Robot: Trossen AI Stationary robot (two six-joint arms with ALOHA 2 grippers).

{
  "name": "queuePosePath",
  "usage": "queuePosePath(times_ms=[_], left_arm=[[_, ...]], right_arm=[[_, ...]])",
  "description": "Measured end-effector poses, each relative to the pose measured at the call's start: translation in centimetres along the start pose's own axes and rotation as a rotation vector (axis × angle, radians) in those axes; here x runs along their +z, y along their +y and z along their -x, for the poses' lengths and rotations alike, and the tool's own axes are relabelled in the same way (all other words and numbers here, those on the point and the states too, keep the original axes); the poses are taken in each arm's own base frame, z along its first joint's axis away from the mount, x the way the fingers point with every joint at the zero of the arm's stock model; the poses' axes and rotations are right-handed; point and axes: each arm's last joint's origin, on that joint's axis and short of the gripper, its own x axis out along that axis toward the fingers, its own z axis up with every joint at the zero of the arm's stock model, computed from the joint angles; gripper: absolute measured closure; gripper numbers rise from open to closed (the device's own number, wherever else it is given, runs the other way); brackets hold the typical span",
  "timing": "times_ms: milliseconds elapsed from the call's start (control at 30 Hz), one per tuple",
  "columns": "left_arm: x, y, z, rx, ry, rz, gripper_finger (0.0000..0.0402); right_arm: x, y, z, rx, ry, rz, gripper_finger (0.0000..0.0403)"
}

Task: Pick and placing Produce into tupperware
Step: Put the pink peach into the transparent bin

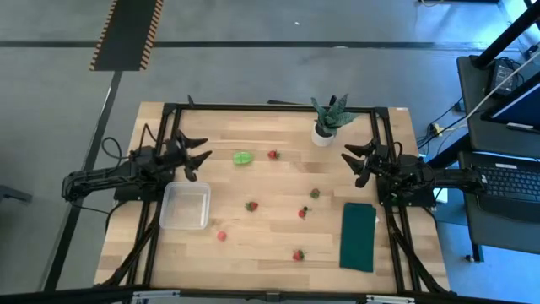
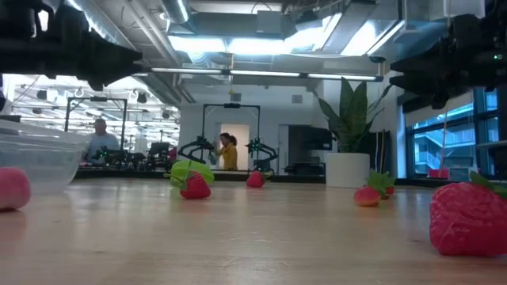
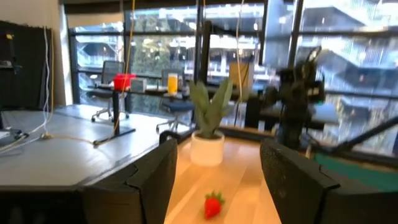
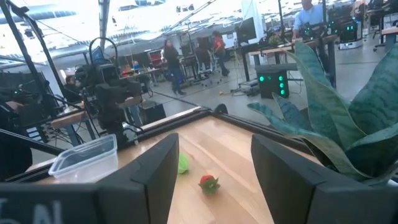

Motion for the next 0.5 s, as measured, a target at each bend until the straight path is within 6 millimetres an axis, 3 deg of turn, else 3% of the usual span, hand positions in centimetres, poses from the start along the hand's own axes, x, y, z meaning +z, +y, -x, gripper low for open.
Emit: queuePosePath(times_ms=[500], left_arm=[[0.30, -0.07, 0.01, -0.020, -0.029, 0.134, 0.0178]], right_arm=[[0.21, -0.05, 0.00, -0.028, -0.024, -0.015, 0.0199]])
